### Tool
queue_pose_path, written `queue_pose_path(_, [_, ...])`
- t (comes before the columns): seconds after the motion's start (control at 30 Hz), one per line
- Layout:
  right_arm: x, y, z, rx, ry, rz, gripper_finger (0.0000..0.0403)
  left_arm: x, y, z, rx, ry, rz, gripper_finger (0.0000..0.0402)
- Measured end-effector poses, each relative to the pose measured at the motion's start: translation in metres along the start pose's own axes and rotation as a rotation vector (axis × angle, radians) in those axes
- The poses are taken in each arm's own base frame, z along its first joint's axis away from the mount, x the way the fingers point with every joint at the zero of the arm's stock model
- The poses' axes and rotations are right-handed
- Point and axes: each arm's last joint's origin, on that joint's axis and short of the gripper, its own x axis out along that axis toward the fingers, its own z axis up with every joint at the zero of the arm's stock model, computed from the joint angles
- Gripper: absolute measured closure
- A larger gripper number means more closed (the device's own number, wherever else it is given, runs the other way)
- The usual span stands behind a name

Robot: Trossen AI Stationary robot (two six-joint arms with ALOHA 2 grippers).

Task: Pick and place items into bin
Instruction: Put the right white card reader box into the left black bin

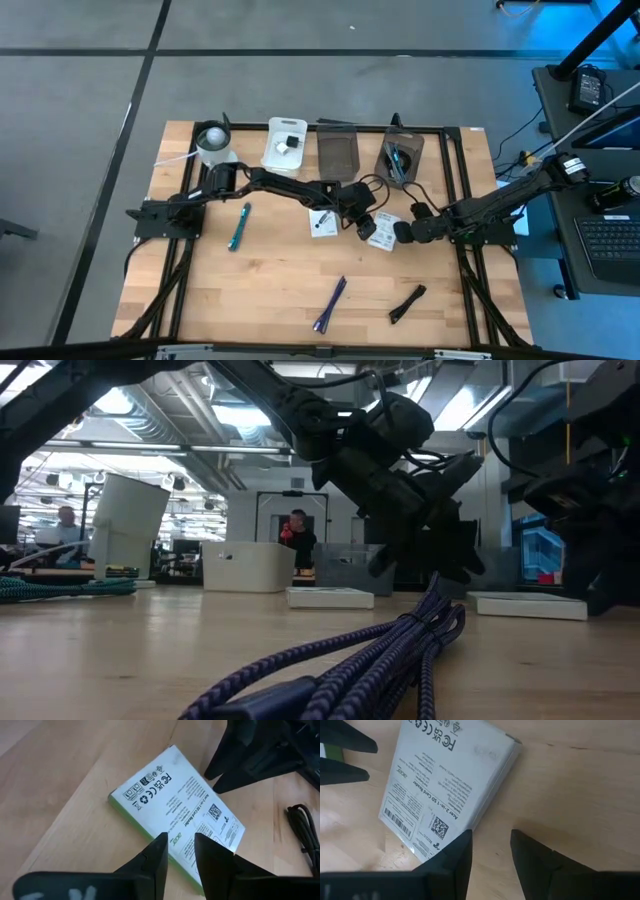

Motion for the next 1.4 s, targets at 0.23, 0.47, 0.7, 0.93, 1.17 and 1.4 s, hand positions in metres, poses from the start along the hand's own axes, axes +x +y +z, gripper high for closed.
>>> queue_pose_path(0.23, [0.0000,0.0012,0.0000,-0.001,-0.004,0.013,0.0263,-0.0001,-0.0002,-0.0017,0.000,0.008,0.017,0.0329])
queue_pose_path(0.47, [-0.0007,0.0016,0.0001,0.000,-0.004,0.021,0.0263,-0.0002,-0.0007,-0.0017,0.000,0.008,0.015,0.0338])
queue_pose_path(0.7, [-0.0071,0.0070,0.0015,-0.019,-0.026,0.068,0.0263,-0.0004,-0.0008,-0.0016,0.001,0.007,0.015,0.0339])
queue_pose_path(0.93, [-0.0034,0.0012,0.0019,-0.033,-0.045,-0.006,0.0275,-0.0005,-0.0002,-0.0011,0.000,0.006,0.016,0.0339])
queue_pose_path(1.17, [0.0011,0.0017,0.0007,-0.036,-0.038,-0.027,0.0295,-0.0010,0.0024,0.0005,-0.004,0.003,0.020,0.0339])
queue_pose_path(1.4, [-0.0077,0.0052,0.0012,-0.021,-0.010,0.050,0.0295,-0.0010,0.0024,0.0006,-0.005,0.006,0.015,0.0339])
